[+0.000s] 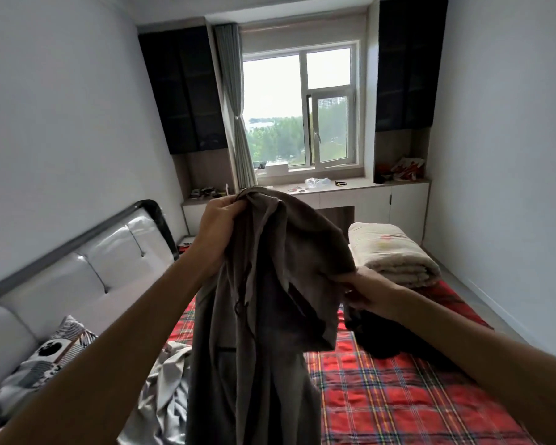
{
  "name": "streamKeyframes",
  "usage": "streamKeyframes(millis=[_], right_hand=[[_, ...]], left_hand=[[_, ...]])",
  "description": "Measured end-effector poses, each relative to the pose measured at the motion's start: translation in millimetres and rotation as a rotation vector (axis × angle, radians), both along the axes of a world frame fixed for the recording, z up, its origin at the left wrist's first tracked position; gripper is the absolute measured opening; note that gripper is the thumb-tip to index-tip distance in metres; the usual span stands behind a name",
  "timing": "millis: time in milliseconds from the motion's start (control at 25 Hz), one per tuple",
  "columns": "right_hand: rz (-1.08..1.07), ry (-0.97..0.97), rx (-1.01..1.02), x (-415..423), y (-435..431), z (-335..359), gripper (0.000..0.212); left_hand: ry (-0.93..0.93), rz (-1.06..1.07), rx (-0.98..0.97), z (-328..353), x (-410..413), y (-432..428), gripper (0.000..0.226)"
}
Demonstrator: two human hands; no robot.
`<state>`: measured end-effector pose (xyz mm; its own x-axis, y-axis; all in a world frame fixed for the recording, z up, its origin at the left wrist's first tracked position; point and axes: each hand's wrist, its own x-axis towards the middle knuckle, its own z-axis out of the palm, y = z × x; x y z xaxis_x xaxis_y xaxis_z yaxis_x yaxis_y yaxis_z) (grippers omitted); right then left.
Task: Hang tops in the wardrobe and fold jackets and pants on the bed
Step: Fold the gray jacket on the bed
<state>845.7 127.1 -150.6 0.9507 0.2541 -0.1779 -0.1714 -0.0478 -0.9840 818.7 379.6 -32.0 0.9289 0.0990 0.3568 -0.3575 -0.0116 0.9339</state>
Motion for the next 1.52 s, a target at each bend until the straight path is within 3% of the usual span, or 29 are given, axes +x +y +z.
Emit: streamKeyframes(millis=[200, 360, 440, 560, 640, 720, 880, 1000, 1120, 1240, 1400, 1520], right_hand=[[-0.345, -0.191, 0.550, 26, 23, 128, 0.026], [-0.345, -0.390, 0.615, 18, 57, 195, 0.037], [-0.286, -0.451, 0.622, 4, 78, 215, 0.040], [-0.302, -0.533, 0.556, -5, 96, 231, 0.044], [-0.320, -0.576, 0.534, -3, 97, 234, 0.043], [-0.354, -0.612, 0.487, 2, 81, 231, 0.041], [-0.634, -0.624, 0.283, 23, 1, 200, 0.037], [-0.722, -0.635, 0.086, 65, -72, 157, 0.048], [-0.723, -0.667, -0.083, 109, -129, 113, 0.061], [-0.706, -0.678, -0.109, 102, -148, 119, 0.060], [-0.714, -0.834, -0.190, 108, -179, 136, 0.060], [-0.690, -0.986, -0.288, 89, -188, 138, 0.054]], left_hand=[[0.075, 0.069, 0.195, -25, 11, 40, 0.016], [0.092, 0.008, 0.383, -56, 24, 55, 0.023], [0.061, -0.040, 0.516, -74, 29, 55, 0.014], [0.132, -0.016, 0.872, -120, 43, 46, 0.030], [0.226, 0.025, 0.973, -151, 51, 35, 0.031], [0.207, 0.071, 0.939, -168, 57, 24, 0.026], [0.119, 0.211, 0.828, -163, 71, 4, 0.013], [0.160, 0.252, 0.718, -142, 92, -30, 0.018], [0.215, 0.238, 0.710, -126, 135, -77, 0.017], [0.221, 0.245, 0.716, -111, 176, -117, 0.027], [0.111, 0.304, 0.679, -75, 206, -156, 0.011], [0.031, 0.332, 0.708, -65, 190, -166, 0.022]])
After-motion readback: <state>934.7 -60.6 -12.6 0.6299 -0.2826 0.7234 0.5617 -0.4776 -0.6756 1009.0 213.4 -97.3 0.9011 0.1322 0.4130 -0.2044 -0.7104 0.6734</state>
